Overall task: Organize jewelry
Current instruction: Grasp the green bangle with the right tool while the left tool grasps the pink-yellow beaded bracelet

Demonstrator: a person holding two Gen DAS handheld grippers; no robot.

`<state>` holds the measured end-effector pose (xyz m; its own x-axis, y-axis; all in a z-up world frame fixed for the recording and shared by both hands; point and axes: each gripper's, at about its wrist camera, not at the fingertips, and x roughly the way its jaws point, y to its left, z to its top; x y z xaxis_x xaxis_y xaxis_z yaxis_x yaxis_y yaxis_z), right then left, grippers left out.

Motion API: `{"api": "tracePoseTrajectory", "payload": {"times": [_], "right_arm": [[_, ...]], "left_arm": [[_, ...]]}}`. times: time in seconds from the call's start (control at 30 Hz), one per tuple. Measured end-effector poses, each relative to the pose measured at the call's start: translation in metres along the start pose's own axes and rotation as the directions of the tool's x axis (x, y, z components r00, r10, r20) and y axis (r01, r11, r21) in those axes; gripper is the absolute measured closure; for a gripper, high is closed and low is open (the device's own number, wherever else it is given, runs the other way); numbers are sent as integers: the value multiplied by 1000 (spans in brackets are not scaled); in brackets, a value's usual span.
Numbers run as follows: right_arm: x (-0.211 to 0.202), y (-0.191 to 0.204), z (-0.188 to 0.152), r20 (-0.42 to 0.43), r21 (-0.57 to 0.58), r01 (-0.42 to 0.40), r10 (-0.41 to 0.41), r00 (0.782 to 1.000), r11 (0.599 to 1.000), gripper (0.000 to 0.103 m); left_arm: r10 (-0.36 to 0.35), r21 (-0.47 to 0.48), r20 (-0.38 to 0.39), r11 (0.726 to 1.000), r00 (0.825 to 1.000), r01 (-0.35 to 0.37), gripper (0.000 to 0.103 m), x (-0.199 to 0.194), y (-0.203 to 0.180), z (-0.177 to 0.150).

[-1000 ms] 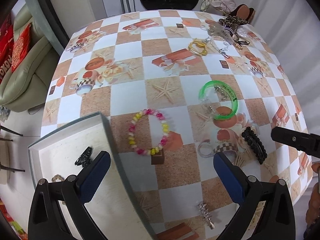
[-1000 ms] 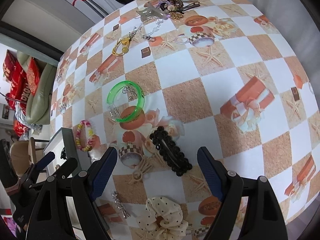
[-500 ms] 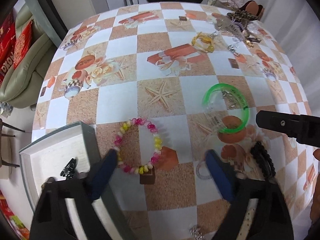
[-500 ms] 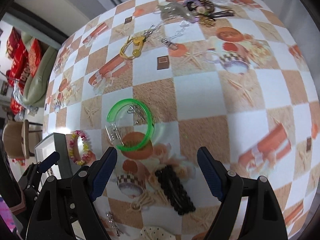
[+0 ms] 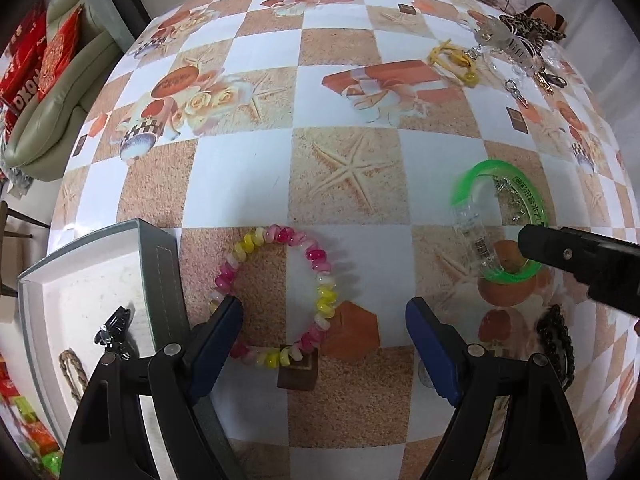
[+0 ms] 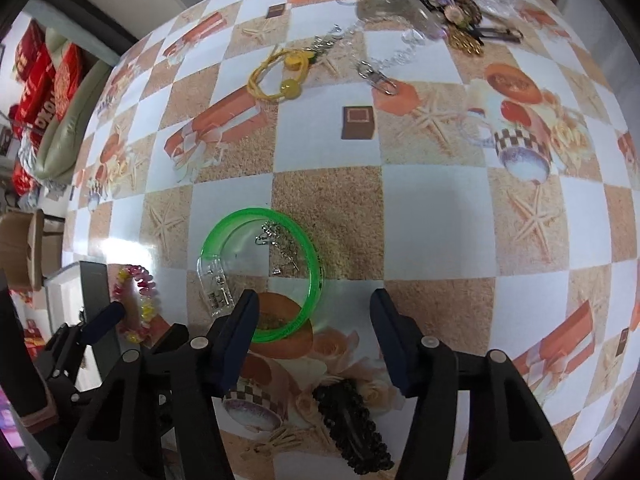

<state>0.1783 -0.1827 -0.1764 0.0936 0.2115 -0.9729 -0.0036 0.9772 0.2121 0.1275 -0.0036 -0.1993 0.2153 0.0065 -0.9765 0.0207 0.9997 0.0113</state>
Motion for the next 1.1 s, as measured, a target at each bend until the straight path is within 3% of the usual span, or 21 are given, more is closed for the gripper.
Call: {"api": "tracePoseTrajectory", "payload": {"times": [0.17, 0.37, 0.47, 0.53, 0.67, 1.1], "right_arm": [[1, 8, -1, 7, -41, 58, -58, 998, 997, 57], [0, 9, -4, 22, -59, 92, -90, 996, 994, 71], [0, 9, -4, 26, -53, 91, -89, 996, 994, 80], [1, 10, -4, 29, -50, 85, -83, 996, 995, 89], [-2, 11, -4, 58, -38, 67, -65, 996, 997, 95], [-36, -9, -17, 104, 44, -37, 32, 994, 998, 96]], "left_arm": [[-26, -17, 5, 1000, 1000, 26, 17, 0, 3, -3], [-34, -11, 22, 999, 999, 34, 37, -4, 6, -7], [-37, -10, 30, 999, 999, 38, 61, -8, 7, -8], [-46, -8, 30, 999, 998, 46, 89, -11, 9, -6], [-66, -13, 39, 998, 997, 67, 89, -17, 9, -3], [-145, -17, 113, 989, 983, 148, 89, -59, 12, -8]]}}
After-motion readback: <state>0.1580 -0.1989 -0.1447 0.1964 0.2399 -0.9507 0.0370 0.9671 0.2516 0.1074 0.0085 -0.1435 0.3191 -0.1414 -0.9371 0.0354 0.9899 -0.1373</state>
